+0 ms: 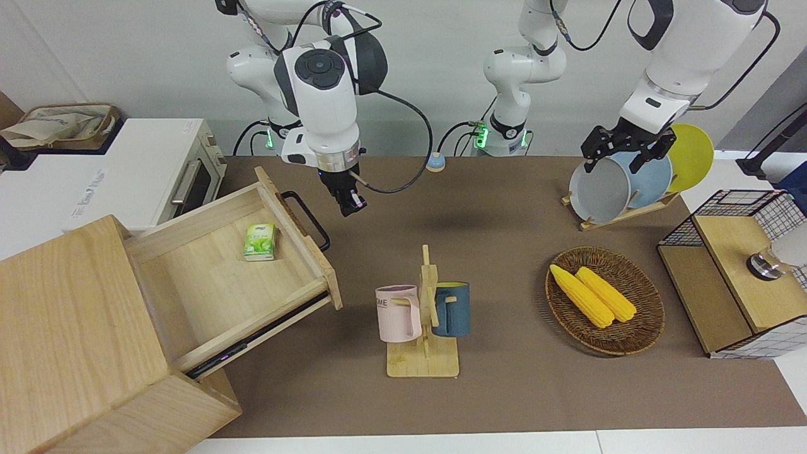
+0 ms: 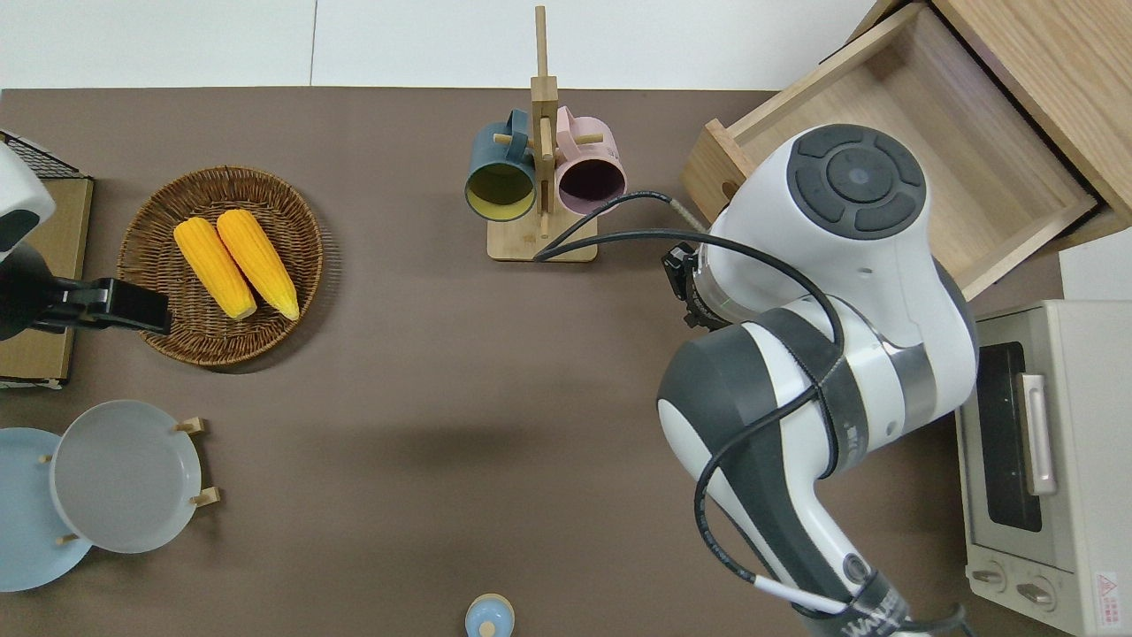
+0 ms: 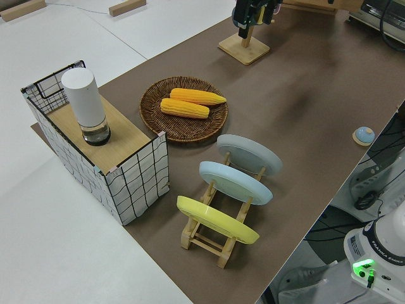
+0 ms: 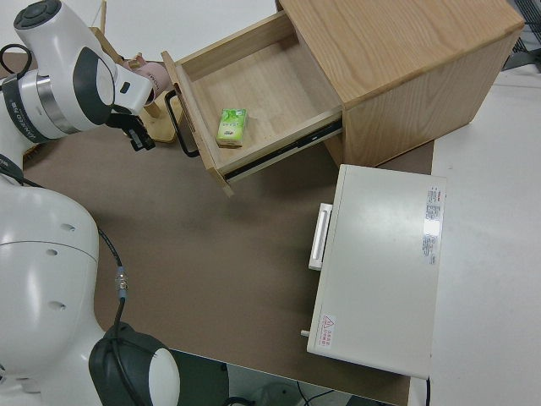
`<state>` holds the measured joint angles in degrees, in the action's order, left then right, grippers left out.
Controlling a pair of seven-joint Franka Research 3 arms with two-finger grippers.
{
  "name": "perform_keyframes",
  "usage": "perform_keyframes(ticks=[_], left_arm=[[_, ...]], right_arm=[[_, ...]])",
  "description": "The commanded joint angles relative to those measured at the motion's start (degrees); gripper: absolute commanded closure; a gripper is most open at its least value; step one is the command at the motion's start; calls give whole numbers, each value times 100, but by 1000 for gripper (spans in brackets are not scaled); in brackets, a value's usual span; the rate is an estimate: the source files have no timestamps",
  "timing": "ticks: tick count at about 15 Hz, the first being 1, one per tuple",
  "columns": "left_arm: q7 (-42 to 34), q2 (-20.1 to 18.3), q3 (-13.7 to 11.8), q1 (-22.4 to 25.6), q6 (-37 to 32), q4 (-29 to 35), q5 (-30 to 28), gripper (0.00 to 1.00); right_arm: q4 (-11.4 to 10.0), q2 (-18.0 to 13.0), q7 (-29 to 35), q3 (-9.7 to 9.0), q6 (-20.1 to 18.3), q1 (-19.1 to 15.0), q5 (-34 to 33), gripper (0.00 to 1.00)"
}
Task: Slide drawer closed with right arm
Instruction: 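Push the drawer front away from the robot with the right arm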
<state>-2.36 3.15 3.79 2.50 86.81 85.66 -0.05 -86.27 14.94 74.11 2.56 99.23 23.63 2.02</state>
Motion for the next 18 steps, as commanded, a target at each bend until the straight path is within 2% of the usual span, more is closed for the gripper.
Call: perform_keyframes(ticks=[1, 10, 14, 16, 18], left_arm=[[60, -25, -1, -39, -103, -49, 102, 7], [60, -25, -1, -30, -103, -49, 102, 7], [60, -25, -1, -39, -103, -58, 102, 7], [60, -25, -1, -39, -103, -58, 102, 7], [60, -25, -1, -39, -103, -49, 102, 7]], right_arm=[[-83, 36, -362, -54, 193, -253, 53, 1000], [31, 220, -819, -89, 211, -737, -44, 1000], [417, 422, -1021, -90, 202, -939, -44, 1000], [462, 449, -1231, -98, 211, -1062, -218, 1000], [637, 527, -1495, -98, 211, -1246, -281, 1000]])
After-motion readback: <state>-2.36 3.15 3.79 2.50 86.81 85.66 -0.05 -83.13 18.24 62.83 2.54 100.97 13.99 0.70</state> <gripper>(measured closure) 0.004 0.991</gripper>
